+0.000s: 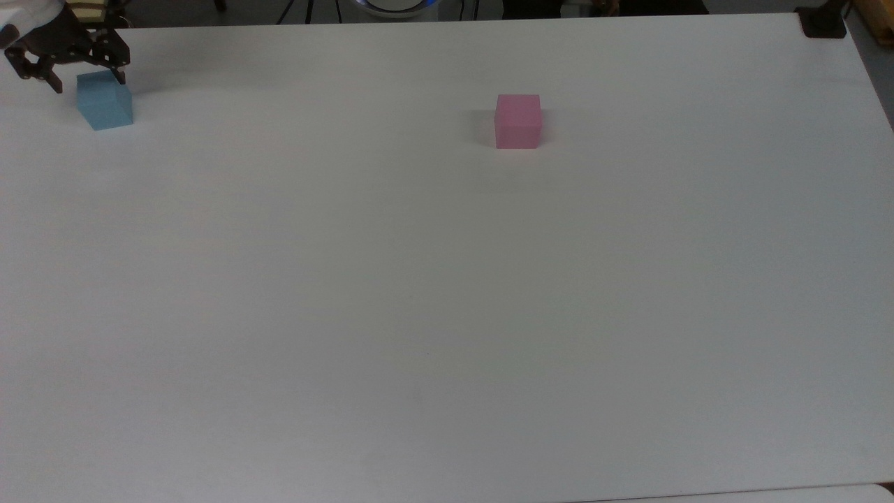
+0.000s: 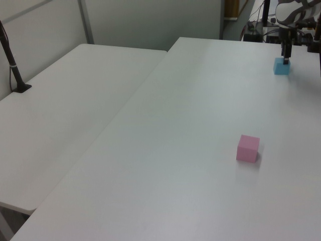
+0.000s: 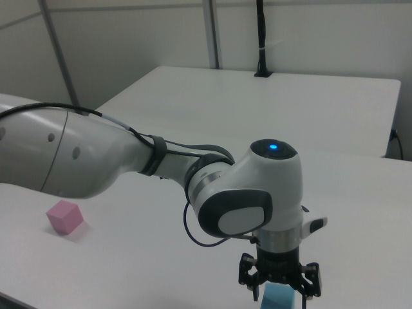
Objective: Put blue cube on pink cube
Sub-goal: 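Close the gripper on the light-blue cube and lift it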
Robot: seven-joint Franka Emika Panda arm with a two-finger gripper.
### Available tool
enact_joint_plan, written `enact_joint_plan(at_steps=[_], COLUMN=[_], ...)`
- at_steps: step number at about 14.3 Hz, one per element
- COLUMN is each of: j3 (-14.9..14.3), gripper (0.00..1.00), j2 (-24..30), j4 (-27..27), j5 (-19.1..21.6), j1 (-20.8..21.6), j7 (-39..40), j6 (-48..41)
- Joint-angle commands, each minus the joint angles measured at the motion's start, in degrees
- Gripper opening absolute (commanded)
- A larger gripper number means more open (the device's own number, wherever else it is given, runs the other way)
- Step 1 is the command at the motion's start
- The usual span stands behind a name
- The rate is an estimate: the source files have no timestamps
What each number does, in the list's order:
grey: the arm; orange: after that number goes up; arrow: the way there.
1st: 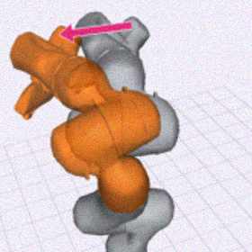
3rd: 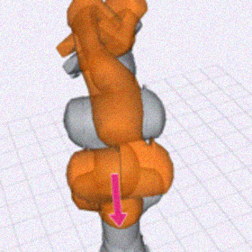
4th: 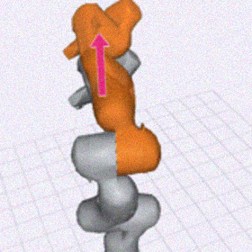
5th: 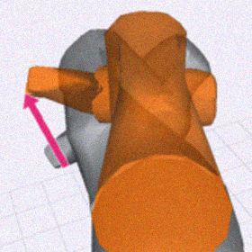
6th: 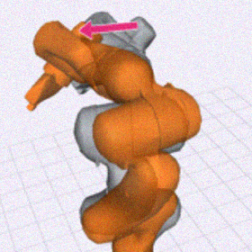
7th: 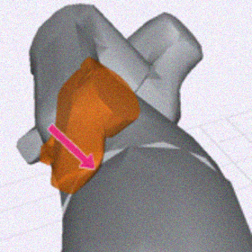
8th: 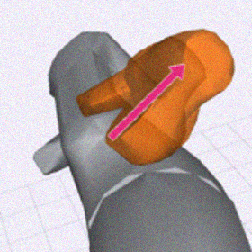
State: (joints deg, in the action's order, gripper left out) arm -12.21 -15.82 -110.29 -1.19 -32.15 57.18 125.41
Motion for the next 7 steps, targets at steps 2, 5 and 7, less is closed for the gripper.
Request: enact_joint_plan(at_steps=[2, 5, 7], j3=[0.78, 0.87, 0.87], gripper=[0.82, 0.46, 0.46], j2=[-0.62, 0.95, 3.85], j4=[-2.03, -1.69, -1.33], j5=[1.1, 1.1, 1.19], j1=[1.03, 1.39, 1.3], j7=[0.3, -0.93, -0.93], j6=[2.64, 0.81, -3.41])
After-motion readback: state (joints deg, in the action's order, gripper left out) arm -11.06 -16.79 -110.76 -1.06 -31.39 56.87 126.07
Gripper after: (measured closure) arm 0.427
